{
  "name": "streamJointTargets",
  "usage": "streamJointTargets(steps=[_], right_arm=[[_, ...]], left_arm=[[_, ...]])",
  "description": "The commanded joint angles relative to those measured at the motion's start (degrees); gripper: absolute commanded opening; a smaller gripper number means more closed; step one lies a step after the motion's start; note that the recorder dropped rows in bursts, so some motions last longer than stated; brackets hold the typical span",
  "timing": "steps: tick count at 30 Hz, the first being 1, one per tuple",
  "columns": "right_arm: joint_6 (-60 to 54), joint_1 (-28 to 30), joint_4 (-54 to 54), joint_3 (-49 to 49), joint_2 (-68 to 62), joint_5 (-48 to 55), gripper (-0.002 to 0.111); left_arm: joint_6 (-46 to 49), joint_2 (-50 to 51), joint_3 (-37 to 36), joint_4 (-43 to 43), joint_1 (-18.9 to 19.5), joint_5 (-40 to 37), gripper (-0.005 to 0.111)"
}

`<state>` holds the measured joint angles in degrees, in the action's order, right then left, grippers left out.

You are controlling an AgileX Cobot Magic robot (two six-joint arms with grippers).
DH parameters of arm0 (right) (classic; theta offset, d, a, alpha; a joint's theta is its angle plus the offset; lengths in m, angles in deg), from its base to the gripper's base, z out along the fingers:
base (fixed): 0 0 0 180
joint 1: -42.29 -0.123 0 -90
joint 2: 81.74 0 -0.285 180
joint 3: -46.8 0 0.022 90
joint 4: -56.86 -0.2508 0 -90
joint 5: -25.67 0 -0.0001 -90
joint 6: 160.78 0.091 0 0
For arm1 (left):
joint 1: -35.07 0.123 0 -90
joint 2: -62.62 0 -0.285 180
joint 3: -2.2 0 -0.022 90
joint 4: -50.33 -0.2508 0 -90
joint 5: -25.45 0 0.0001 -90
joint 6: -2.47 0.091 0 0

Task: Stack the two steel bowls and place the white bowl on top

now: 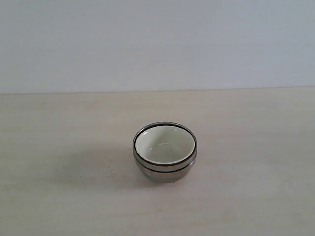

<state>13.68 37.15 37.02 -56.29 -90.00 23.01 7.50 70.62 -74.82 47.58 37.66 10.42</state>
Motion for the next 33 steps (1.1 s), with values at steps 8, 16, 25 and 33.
streamJointTargets(steps=[8, 16, 25, 33], right_arm=[[-6.22, 1.24, 1.79, 0.31, 0.47, 15.94, 0.000], [-8.99, 1.24, 2.39, 0.31, 0.47, 22.34, 0.000], [-7.18, 1.24, 2.26, 0.31, 0.47, 22.71, 0.000], [1.24, 1.24, 10.14, 0.31, 0.47, 22.71, 0.000]], left_arm=[[-0.56, -0.22, -0.20, 0.39, 0.14, 0.38, 0.004], [-0.56, -0.22, -0.20, 0.39, 0.14, 0.38, 0.004], [-0.56, -0.22, -0.20, 0.39, 0.14, 0.38, 0.004], [-0.56, -0.22, -0.20, 0.39, 0.14, 0.38, 0.004]])
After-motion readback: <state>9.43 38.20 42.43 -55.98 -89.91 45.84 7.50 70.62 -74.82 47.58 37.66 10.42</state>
